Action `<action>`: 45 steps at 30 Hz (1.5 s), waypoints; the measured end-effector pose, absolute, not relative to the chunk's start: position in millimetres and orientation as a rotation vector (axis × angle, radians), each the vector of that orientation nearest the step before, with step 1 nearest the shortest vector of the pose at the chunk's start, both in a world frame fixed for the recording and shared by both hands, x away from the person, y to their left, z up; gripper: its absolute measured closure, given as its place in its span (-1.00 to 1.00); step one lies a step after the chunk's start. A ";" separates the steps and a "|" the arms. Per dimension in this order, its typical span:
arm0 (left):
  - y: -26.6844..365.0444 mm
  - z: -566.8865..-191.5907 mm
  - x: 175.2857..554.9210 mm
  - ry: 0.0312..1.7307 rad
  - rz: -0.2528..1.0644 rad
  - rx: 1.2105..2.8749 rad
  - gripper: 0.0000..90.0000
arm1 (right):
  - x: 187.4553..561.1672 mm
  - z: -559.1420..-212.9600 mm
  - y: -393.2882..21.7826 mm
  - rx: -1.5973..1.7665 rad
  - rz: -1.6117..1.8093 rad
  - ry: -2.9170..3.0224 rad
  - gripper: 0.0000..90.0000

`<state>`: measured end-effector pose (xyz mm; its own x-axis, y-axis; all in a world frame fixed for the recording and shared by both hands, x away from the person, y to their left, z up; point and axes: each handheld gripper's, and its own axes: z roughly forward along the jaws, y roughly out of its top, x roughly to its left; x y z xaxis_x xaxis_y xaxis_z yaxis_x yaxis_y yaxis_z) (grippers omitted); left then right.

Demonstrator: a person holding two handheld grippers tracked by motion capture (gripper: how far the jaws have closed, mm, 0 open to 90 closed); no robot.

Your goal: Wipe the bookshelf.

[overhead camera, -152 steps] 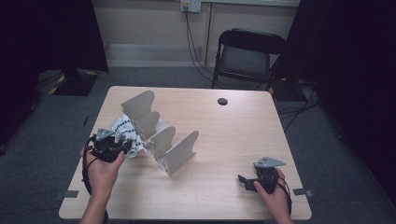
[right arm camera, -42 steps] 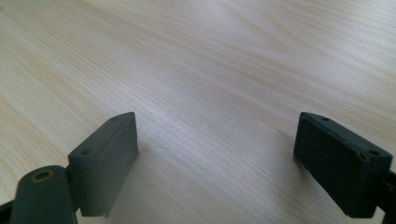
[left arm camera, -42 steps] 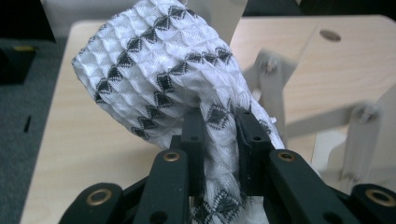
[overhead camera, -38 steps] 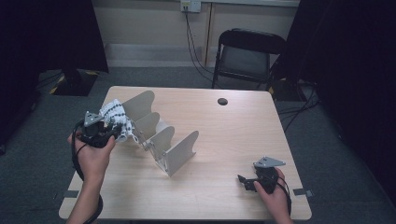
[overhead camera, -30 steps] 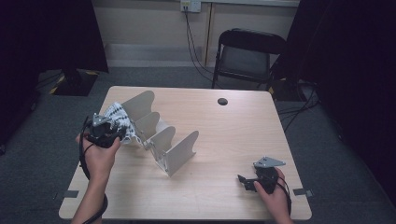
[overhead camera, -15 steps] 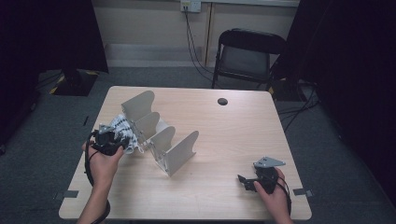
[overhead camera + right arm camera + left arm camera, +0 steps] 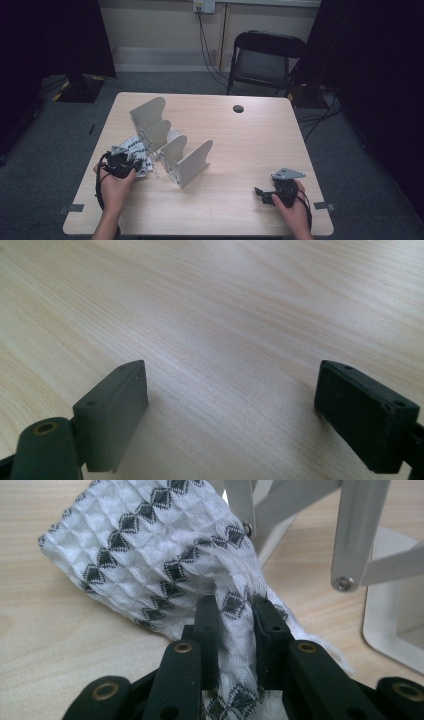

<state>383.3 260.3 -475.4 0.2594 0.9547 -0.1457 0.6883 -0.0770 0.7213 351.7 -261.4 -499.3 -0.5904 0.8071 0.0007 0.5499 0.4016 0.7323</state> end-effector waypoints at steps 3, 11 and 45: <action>259.3 -477.1 380.8 1.490 0.478 1.842 0.68 | 351.7 -499.3 -261.4 1.172 1.006 2.309 -0.71; 256.9 -479.3 365.1 1.454 0.472 1.873 0.68 | 351.7 -499.3 -261.4 1.172 1.007 2.309 -0.71; 244.6 -460.8 319.1 1.324 0.499 1.896 0.14 | 351.8 -499.3 -261.4 1.172 1.007 2.310 -0.71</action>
